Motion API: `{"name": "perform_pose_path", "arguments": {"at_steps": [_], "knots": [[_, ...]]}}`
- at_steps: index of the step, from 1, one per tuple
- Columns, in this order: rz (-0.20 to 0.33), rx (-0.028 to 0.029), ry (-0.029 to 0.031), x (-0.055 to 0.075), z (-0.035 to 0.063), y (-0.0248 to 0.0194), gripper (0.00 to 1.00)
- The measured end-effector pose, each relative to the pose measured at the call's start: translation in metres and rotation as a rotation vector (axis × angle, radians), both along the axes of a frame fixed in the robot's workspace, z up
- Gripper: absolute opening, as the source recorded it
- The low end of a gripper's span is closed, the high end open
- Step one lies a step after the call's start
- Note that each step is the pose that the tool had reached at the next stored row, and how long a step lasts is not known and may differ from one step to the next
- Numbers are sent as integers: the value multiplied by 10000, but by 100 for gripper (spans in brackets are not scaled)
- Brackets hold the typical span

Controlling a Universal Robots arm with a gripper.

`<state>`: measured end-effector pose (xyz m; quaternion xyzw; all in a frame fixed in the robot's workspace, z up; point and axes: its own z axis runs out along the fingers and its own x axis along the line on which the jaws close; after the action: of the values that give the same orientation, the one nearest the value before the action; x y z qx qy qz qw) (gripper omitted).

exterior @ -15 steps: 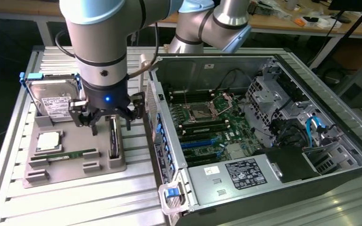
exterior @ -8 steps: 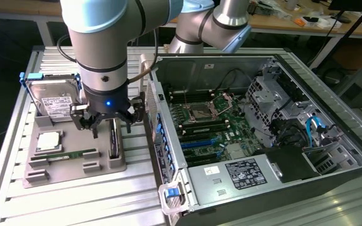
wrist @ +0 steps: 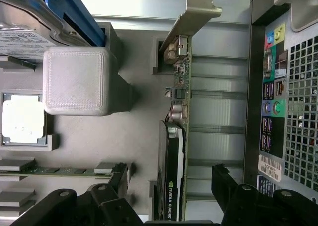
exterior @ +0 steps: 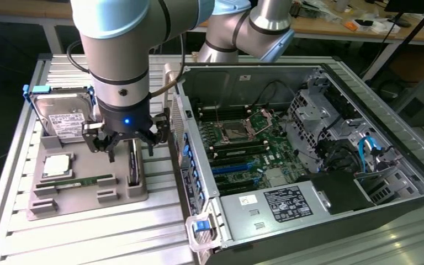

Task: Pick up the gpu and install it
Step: 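Pick up the gpu and move the gpu toward the slot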

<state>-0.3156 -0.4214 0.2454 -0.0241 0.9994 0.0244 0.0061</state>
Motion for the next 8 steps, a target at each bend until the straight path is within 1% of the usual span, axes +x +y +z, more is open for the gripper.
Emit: {"name": "perform_pose_path", "arguments": {"at_steps": [3, 4, 5, 8], "knots": [[0, 1, 0, 0, 0, 0, 77], [0, 0, 0, 0, 0, 0, 70], [0, 1, 0, 0, 0, 0, 70], [0, 1, 0, 0, 0, 0, 52]]}}
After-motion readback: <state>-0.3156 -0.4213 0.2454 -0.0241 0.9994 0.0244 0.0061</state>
